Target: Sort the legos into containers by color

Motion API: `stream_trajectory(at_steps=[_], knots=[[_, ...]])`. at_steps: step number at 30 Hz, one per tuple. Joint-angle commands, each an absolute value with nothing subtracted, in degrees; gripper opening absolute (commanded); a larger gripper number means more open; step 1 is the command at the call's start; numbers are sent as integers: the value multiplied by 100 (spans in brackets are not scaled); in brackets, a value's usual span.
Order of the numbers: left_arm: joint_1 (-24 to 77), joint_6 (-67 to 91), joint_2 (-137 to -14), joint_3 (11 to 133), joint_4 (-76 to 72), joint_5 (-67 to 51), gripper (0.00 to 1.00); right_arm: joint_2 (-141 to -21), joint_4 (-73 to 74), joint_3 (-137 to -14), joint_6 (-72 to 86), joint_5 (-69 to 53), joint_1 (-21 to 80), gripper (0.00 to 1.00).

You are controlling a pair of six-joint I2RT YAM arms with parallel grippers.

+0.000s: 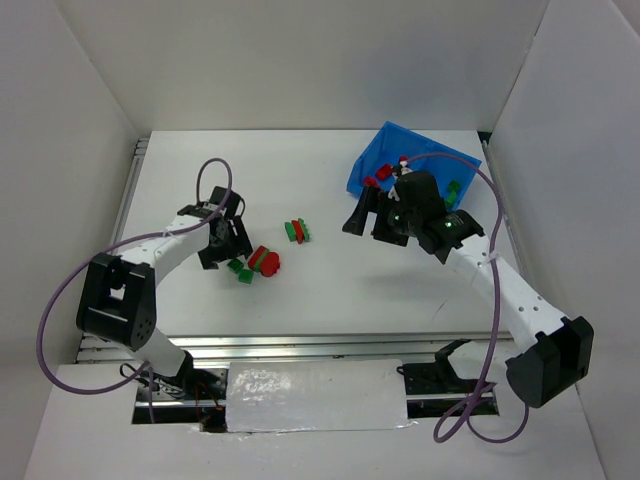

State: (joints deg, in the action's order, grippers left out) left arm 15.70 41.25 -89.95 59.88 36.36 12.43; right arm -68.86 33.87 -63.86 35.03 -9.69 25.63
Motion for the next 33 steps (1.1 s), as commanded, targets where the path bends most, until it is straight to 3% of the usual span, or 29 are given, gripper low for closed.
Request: stream_trajectory(at_steps=[1,7,11,15,17,19,20,23,27,31,33], knots=[[1538,4999,-9017,5941,3507,1476,86,-6829,3155,-6381,3393,-1046,2733,100],[1538,5853,-9123,5783,3463,1871,84,-6750,3190,-6363,3357,-1108,2821,100],[1538,6091,-9167,5678,3331,2021,71,-6662,3278,-6407,3287,-1107,2821,99],[1538,6152,-9413,5599,3200,1846,71,-6592,3401,-6469,3243,-1072,2830,100],[1538,6178,-9501,5502,3121,1793,62,-6557,3401,-6460,3234,-1072,2830,100],[1529,6196,-9536,5388,2980,1723,61,-6539,3410,-6460,3234,-1090,2839,100],[1538,6188,-9536,5370,2945,1705,52,-6539,3436,-6460,3234,-1099,2830,100],[1538,6222,-9545,5344,2874,1687,40,-6539,3428,-6434,3217,-1116,2839,100],[1538,6284,-9317,5300,2927,1740,36,-6548,3419,-6416,3234,-1133,2839,100],[1538,6232,-9001,5273,2900,1679,12,-6566,3331,-6381,3269,-1204,2839,99],[1538,6153,-8878,5308,2953,1653,31,-6574,3270,-6355,3305,-1248,2839,100]])
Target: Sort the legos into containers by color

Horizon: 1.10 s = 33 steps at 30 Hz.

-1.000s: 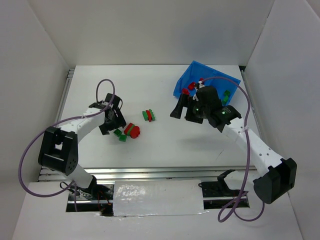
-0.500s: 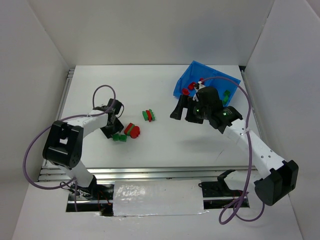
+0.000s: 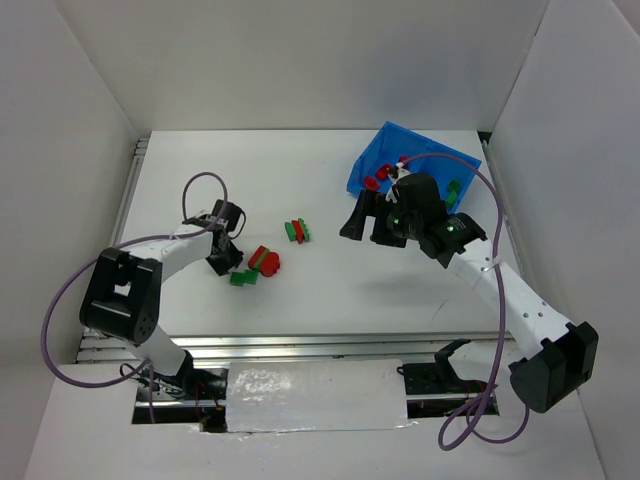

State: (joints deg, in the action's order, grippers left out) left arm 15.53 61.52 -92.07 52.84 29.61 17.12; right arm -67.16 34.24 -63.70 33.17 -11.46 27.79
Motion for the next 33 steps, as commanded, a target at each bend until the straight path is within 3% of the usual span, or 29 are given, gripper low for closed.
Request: stream_trajectory(at_steps=[1,4,16,28,33], knots=[[1547,6135,-8825,5317,2997,1678,51,-6592,3261,-6354,3296,-1274,2839,99],[1547,6108,-8509,5274,3146,1828,71,-6592,3261,-6320,3296,-1283,2848,100],[1556,7426,-7515,4992,4131,1618,70,-6600,3199,-6266,3287,-1353,2883,100],[1591,8130,-8314,4781,3279,1029,72,-6583,3296,-6319,3024,-1547,2909,100],[1600,8270,-8631,4816,3366,1212,64,-6522,3349,-6337,2900,-1538,2909,100]])
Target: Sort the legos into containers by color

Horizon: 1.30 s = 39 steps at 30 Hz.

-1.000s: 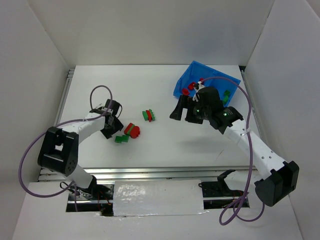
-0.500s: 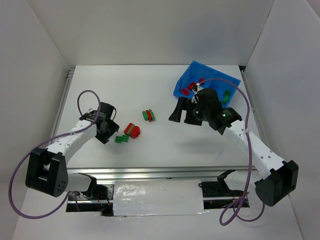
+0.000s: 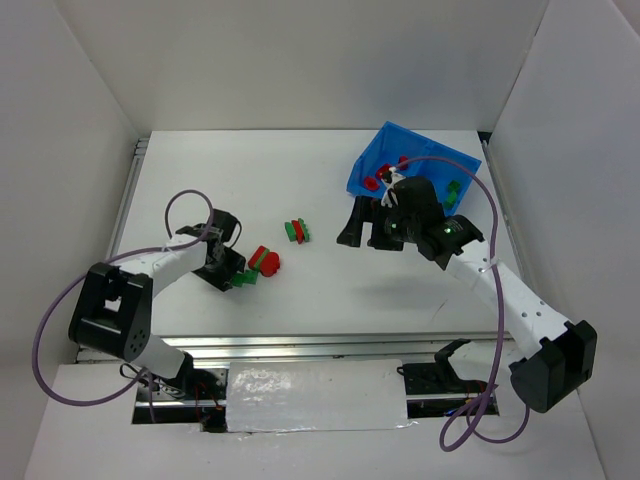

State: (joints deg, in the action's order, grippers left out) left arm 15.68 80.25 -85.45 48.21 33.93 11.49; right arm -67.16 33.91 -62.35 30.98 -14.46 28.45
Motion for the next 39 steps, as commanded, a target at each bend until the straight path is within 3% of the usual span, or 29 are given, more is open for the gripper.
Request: stream_trajectory(at_steps=[1,4,6,7,8,10,11,14,19,24,39], knots=[[1600,8288,-8648,4782,3375,1256,60,-6530,3375,-6354,2892,-1538,2909,100],[1600,8349,-8675,4650,3278,1257,57,-6539,3384,-6381,2856,-1591,2909,100],[1600,8376,-8754,4606,3234,1230,49,-6548,3366,-6372,2865,-1626,2900,100],[1600,8385,-8771,4597,3234,1239,44,-6548,3349,-6372,2874,-1643,2900,100],[1600,8385,-8798,4605,3234,1248,32,-6565,3340,-6372,2883,-1696,2909,100],[1600,8376,-8746,4614,3243,1248,25,-6574,3322,-6363,2892,-1757,2900,100],[1600,8332,-8702,4632,3287,1274,14,-6574,3270,-6346,2892,-1854,2892,100],[1600,8271,-8343,4746,3383,1336,0,-6548,3121,-6215,2970,-2038,2909,100],[1862,8209,-7281,5132,3691,1336,0,-6241,1620,-5460,3681,-2952,2988,100],[2416,8148,-6768,5606,3376,1064,0,-5933,20,-4720,4465,-2532,3523,99],[3015,8183,-7172,6433,2532,-369,0,-7004,-395,-5405,4201,-423,4658,83]])
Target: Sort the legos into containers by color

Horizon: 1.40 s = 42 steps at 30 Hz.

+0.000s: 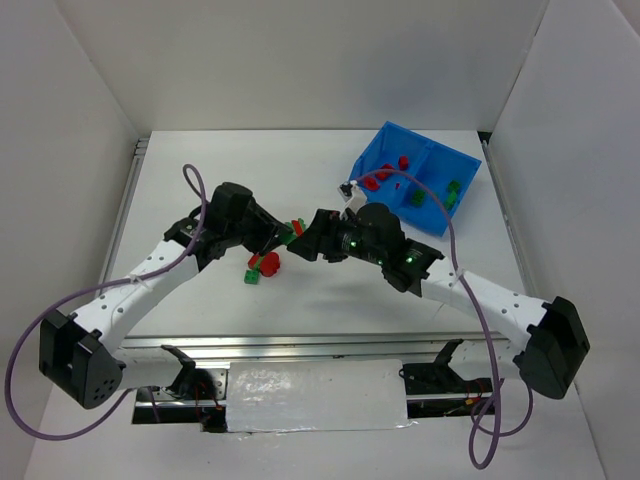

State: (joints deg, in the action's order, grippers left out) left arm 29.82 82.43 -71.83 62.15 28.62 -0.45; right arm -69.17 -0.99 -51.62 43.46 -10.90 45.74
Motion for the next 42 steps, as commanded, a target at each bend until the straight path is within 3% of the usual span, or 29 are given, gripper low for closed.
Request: stream_trajectory(at_steps=[1,12,15,16,18,19,20,21,23,24,25,26,32,36,42], knots=[[3023,8183,-7172,6451,2540,-387,0,-7040,-404,-5370,4201,-309,4658,83],[3076,8341,-7154,6346,2180,-861,0,-7610,-712,-5616,4070,-88,4676,72],[3111,8341,-7163,6346,2109,-905,0,-7787,-843,-5756,3999,-202,4667,54],[3120,8341,-7172,6346,2092,-957,0,-7813,-948,-5766,3982,-228,4667,40],[3129,8323,-7172,6354,2100,-984,0,-7831,-1063,-5740,3964,-202,4667,24],[3120,8306,-7172,6346,2101,-993,0,-7822,-1124,-5731,3973,-141,4667,10],[3120,8271,-7163,6346,2101,-984,3,-7787,-1151,-5713,3920,-141,4667,1],[3120,8236,-7154,6346,2127,-958,23,-7770,-1143,-5678,3911,-106,4667,0],[3120,8113,-7119,6381,2179,-835,42,-7656,-1195,-5582,3903,-53,4667,0],[3120,8095,-7102,6407,2206,-783,58,-7612,-1239,-5433,3911,-9,4676,0],[3120,8086,-7102,6433,2223,-695,65,-7568,-1291,-5371,3911,-9,4667,0],[3111,8008,-7119,6451,2215,-642,99,-7506,-1275,-5283,3911,-9,4658,0],[2884,7033,-7461,7583,3302,706,100,-7173,-178,-5151,4209,676,4229,0],[2567,6216,-7752,8490,4666,1669,100,-6733,1298,-5290,4535,1001,2754,0],[2259,5142,-7559,7832,4886,1907,100,-7162,2617,-6467,4044,994,348,1]])
